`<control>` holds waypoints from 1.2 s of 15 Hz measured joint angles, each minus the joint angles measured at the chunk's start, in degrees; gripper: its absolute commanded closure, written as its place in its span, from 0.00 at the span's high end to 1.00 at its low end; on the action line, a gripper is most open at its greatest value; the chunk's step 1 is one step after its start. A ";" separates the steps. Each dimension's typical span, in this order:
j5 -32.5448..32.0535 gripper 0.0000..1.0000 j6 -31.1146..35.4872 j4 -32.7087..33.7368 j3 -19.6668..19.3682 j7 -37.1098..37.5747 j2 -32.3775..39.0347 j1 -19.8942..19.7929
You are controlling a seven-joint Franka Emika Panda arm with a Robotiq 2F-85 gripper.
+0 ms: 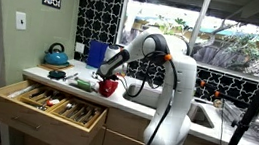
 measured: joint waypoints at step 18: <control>-6.27 0.01 -11.04 -3.33 -0.97 8.45 -1.81 0.02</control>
